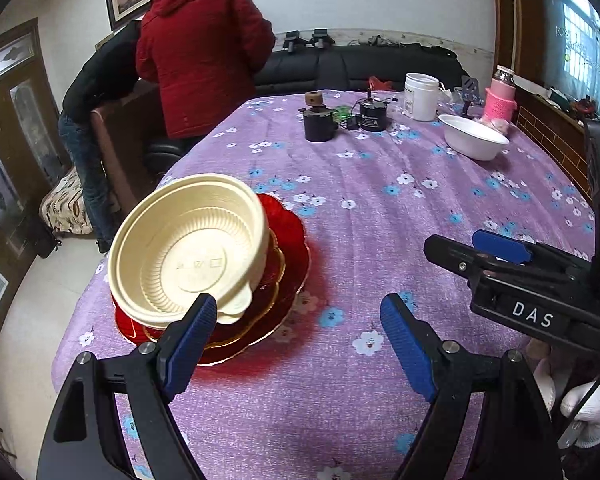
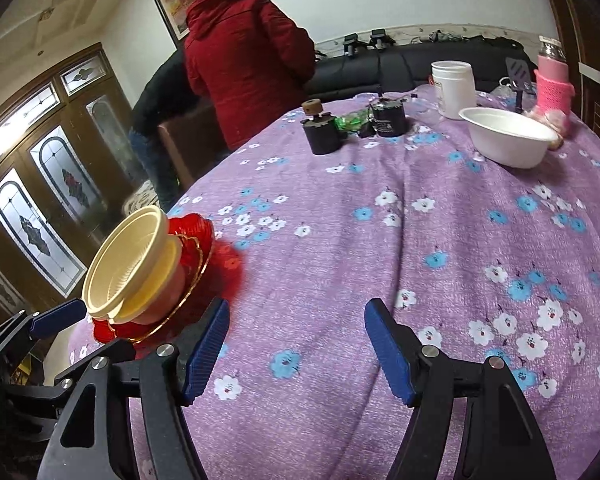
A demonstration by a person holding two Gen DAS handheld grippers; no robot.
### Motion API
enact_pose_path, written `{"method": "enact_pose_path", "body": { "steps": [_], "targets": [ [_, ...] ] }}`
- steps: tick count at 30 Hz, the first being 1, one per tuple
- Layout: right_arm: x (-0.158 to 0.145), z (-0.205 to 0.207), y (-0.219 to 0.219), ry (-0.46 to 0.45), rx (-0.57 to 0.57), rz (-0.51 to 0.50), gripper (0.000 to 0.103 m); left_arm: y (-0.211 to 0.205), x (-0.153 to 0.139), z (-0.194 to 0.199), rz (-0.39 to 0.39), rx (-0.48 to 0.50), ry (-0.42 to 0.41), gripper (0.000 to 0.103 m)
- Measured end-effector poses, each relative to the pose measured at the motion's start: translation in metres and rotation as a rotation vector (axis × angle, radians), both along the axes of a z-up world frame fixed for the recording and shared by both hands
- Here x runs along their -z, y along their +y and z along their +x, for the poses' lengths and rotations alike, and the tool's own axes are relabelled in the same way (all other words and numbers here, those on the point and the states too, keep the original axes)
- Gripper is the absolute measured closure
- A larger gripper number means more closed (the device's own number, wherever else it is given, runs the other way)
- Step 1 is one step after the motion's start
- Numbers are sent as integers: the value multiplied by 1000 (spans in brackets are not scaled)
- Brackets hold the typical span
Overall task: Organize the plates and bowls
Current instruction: 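Pull the right tool back from the stacked dishes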
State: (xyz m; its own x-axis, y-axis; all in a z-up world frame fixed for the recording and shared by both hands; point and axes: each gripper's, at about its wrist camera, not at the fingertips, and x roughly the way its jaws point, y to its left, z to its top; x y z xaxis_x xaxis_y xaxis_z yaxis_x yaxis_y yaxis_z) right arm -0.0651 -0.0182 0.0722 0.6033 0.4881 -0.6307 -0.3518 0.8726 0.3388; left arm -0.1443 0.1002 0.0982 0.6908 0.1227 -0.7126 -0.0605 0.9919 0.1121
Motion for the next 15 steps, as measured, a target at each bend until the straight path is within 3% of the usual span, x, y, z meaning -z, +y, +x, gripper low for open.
{"method": "enact_pose_path", "body": {
  "steps": [15],
  "targets": [
    [13, -16, -29, 45, 69, -3, 28, -9, 1, -9, -24, 46, 4, 20]
  ]
}}
